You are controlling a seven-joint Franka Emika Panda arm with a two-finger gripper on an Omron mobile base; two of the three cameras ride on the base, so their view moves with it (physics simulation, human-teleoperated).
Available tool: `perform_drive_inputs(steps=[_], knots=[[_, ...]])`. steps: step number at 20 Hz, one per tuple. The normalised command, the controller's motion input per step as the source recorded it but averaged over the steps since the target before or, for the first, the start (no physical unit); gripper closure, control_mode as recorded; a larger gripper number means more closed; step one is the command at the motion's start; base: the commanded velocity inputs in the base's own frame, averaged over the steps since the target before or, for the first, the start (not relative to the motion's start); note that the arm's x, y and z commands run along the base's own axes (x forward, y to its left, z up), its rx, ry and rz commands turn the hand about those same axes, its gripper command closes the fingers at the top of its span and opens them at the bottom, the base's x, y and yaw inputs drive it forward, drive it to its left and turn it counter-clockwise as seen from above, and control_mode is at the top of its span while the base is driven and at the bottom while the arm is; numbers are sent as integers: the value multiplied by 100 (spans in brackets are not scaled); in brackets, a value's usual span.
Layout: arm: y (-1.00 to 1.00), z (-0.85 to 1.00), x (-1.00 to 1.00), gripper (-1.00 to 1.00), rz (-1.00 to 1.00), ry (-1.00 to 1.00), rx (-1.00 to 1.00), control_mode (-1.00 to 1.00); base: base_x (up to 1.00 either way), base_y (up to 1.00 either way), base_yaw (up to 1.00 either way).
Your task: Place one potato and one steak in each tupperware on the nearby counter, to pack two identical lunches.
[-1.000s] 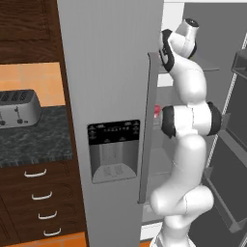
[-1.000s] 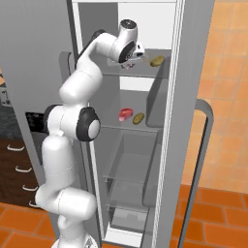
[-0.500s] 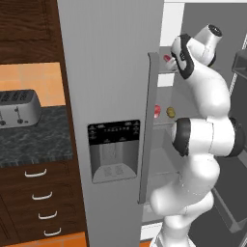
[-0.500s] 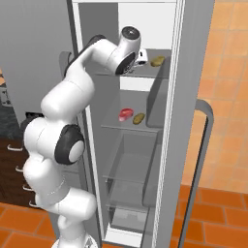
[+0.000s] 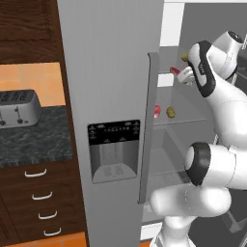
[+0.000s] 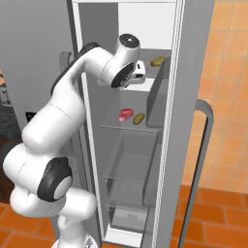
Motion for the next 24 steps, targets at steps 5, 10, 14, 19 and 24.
perform_drive_inputs(steps=[5,10,14,19,24], knots=[[43,-83,-100,100,0,20,-16,-100,0,0,0],[14,-95,-100,100,-5,-4,-17,-100,0,0,0],[18,-67,-100,100,-26,-22,-5,-100,0,0,0],[15,-35,-100,100,-30,-29,3,-100,0,0,0],[2,-7,-87,100,-27,-21,16,-100,0,0,0]])
